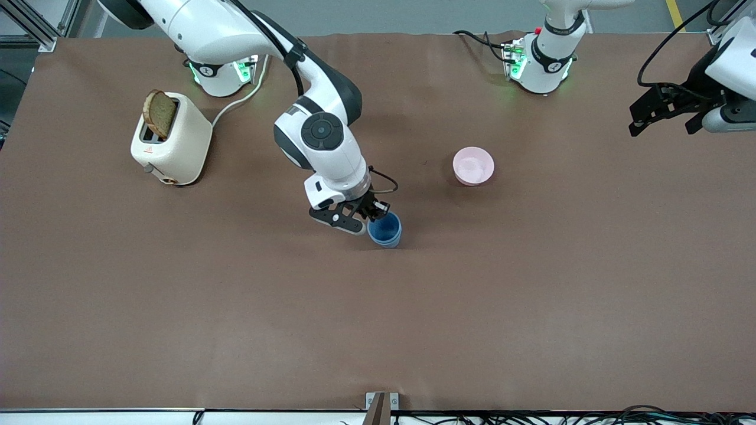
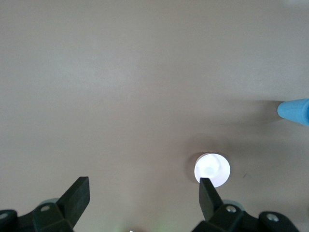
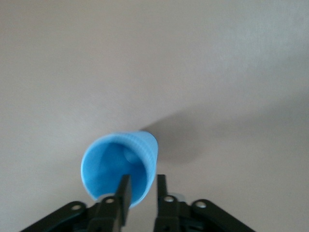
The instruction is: Stack blue cups with both arms
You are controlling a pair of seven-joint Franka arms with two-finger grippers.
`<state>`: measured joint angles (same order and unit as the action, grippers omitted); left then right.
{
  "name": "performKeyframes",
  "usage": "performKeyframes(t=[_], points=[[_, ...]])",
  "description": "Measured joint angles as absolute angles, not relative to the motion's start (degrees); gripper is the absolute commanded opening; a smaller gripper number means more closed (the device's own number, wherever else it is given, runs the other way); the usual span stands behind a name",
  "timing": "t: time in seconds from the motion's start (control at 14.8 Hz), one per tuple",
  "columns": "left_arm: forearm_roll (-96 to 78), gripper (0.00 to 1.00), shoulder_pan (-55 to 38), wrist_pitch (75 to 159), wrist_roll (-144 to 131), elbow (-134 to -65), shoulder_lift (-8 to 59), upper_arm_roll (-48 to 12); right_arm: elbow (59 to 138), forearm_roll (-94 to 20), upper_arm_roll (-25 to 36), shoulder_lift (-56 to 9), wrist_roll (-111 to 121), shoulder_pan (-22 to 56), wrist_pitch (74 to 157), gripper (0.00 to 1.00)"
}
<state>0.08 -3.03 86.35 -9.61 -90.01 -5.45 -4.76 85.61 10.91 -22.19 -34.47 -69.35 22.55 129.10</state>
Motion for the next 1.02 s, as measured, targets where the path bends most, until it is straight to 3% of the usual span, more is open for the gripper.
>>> performKeyframes(t=[0.27, 0.68, 1.02], points=[[0.1, 1.00, -2.8, 86.2, -9.6, -90.2, -5.5, -4.6, 83.8, 11.3, -22.1, -29.3, -69.2, 19.0, 126.7, 1.00], [0.1, 1.00, -3.4, 86.2, -9.8, -89.7, -5.2, -5.8, 83.6, 14.5, -21.9, -17.1, -59.4, 9.4, 105.2, 1.00], [0.1, 1.00, -3.5, 85.7, -11.1, -89.4, -5.3, -7.1, 83.6, 12.8, -19.1, -9.7, -39.0, -0.7, 96.2, 1.00]])
